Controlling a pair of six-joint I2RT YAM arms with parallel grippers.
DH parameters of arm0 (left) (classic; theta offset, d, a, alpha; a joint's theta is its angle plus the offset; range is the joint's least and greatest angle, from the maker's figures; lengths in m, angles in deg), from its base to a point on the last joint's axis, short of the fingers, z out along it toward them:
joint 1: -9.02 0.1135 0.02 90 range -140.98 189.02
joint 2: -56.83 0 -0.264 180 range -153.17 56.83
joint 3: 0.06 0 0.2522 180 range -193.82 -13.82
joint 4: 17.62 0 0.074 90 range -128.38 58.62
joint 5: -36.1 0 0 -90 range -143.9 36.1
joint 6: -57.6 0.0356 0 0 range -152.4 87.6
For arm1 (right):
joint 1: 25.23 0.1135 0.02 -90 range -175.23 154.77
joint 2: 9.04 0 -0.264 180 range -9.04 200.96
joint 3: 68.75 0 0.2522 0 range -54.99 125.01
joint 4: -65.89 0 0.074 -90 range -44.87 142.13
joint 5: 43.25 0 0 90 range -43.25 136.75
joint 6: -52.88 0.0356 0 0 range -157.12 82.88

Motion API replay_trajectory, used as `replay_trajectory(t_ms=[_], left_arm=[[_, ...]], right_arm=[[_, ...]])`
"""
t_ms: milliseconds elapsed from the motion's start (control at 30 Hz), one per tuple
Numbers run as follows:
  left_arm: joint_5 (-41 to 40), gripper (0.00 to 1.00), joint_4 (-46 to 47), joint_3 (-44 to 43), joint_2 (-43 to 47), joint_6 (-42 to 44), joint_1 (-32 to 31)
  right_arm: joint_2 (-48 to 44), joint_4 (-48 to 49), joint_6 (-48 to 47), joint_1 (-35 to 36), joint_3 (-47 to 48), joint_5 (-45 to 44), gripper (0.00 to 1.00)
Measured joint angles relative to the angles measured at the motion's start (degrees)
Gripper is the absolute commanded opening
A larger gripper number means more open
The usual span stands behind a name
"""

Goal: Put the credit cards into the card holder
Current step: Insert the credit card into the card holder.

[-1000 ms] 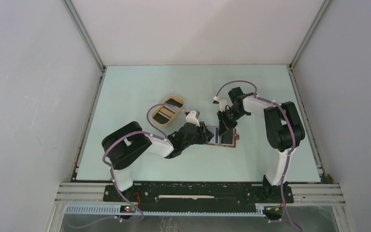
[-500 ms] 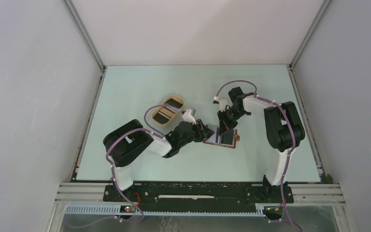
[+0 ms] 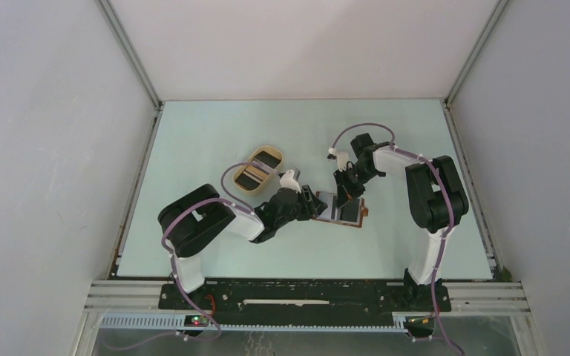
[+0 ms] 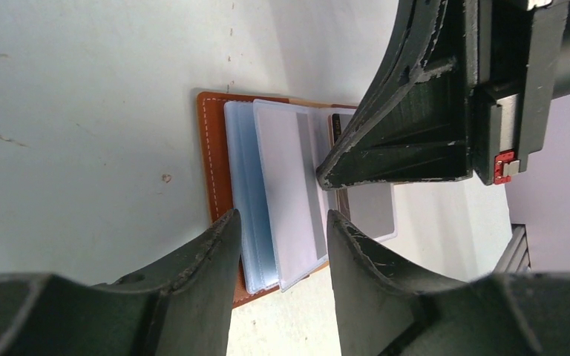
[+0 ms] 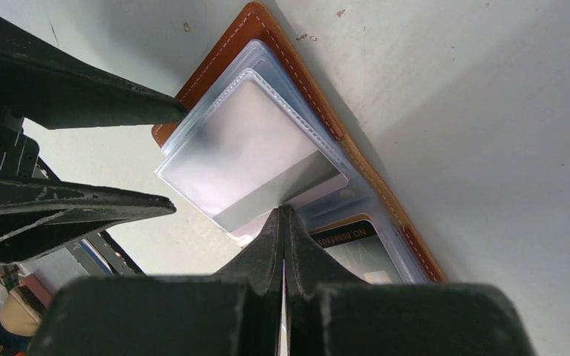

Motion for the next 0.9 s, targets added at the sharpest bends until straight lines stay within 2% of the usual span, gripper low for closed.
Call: replay_trajectory(t_ms=[400,667,900], left_arm=[[-0.3,0.49,-1.2,-0.1,0.1,0.5,-0.2],[-3.7,0.49,-1.6,-0.1,4.4,2.9,-2.0],[-4.1,0.49,-2.1,-0.1,4.7,3.5,-2.3]], right_arm=[[0.0,-0.1,0.0,0.0,0.1,0.0,0.01],[0.0,-0.2,0.0,0.0,0.1,0.0,0.01],[0.0,-0.4,-0.1,0.0,0.3,0.0,0.01]])
